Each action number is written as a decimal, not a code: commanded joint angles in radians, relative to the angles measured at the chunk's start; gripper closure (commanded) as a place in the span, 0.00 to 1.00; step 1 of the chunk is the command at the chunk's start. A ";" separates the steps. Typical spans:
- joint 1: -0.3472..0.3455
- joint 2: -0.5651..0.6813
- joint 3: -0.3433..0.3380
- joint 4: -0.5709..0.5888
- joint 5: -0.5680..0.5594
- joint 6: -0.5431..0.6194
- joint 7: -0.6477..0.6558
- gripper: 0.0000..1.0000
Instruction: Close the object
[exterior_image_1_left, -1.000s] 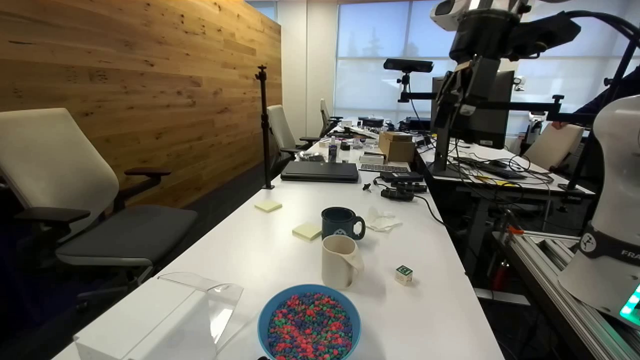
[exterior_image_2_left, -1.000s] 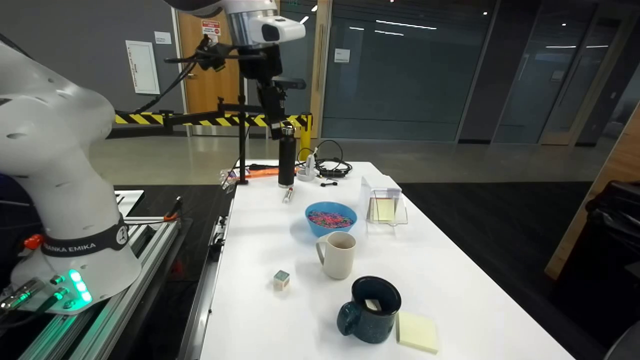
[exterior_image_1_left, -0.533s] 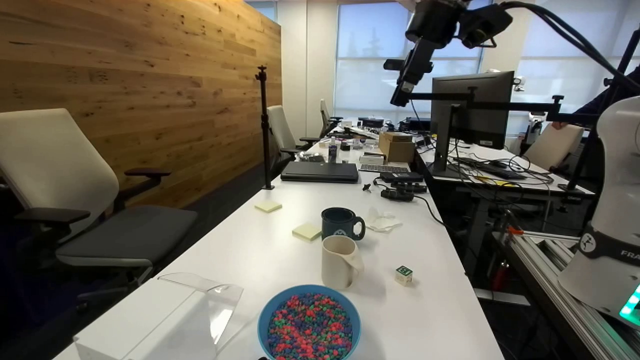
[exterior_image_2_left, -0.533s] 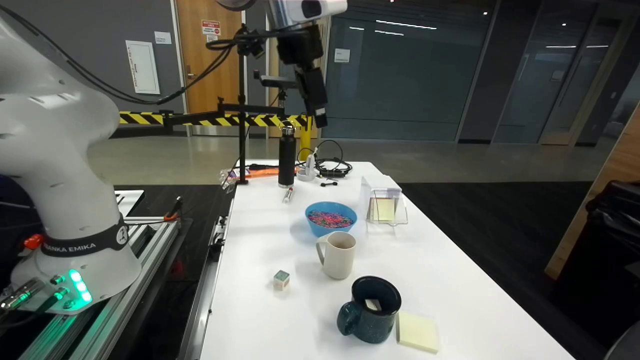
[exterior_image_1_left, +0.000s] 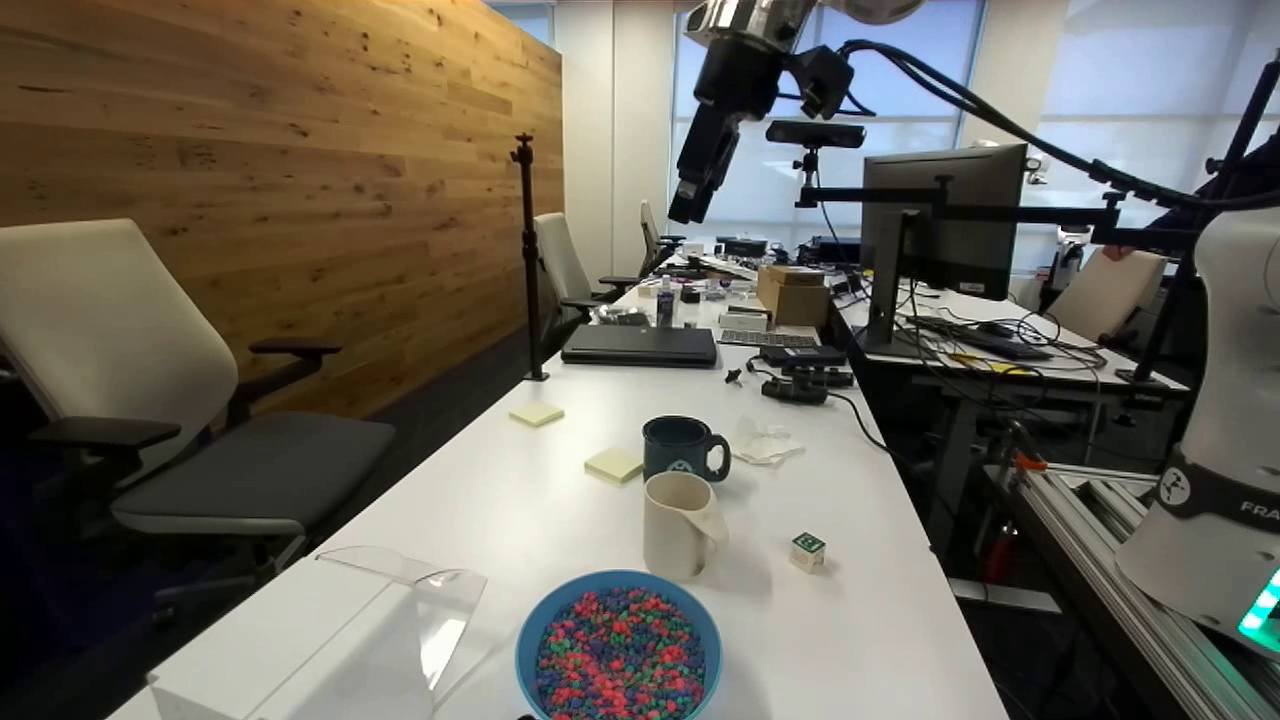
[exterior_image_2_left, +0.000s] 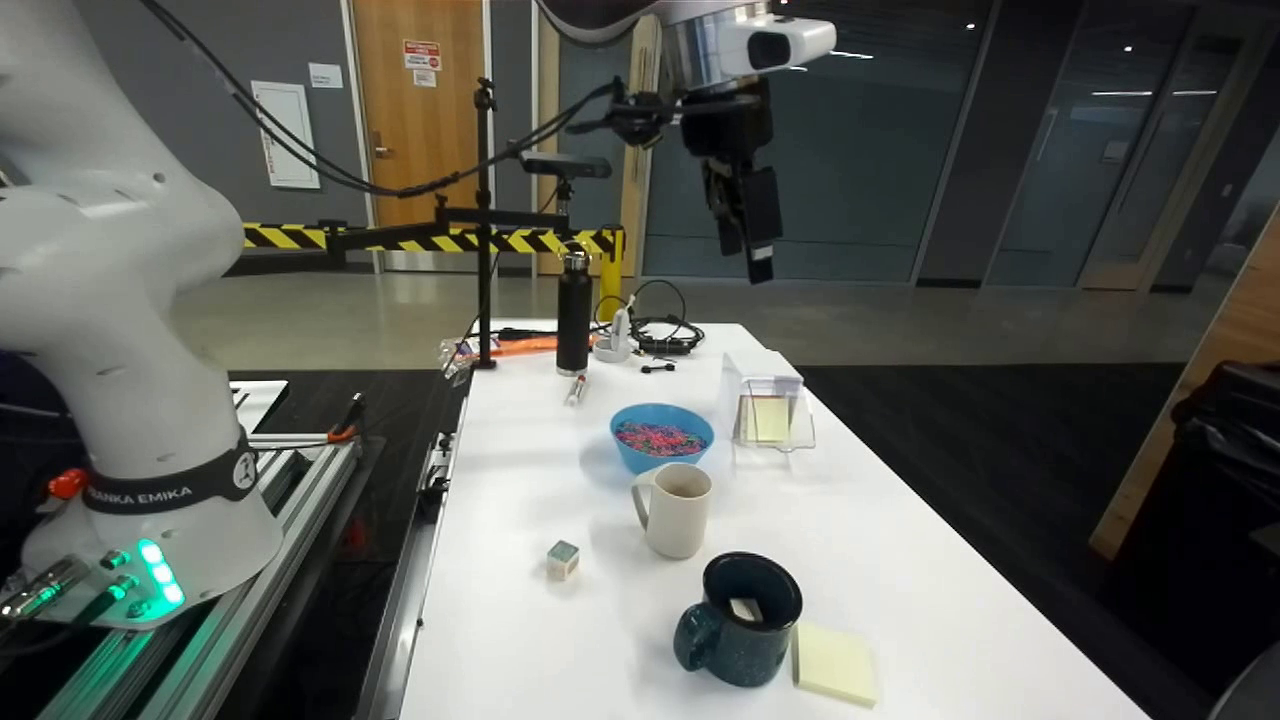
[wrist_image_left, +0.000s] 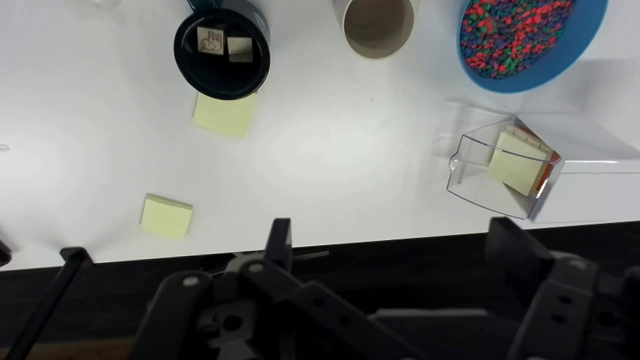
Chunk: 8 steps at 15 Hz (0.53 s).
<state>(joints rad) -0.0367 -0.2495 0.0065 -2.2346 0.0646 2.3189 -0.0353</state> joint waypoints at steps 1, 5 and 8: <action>0.011 0.014 -0.011 0.015 -0.004 -0.002 0.005 0.00; 0.002 0.056 -0.002 0.014 -0.040 0.015 0.040 0.00; -0.003 0.157 -0.010 0.057 -0.038 0.086 0.056 0.00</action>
<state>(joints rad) -0.0367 -0.1883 0.0046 -2.2234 0.0545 2.3436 -0.0216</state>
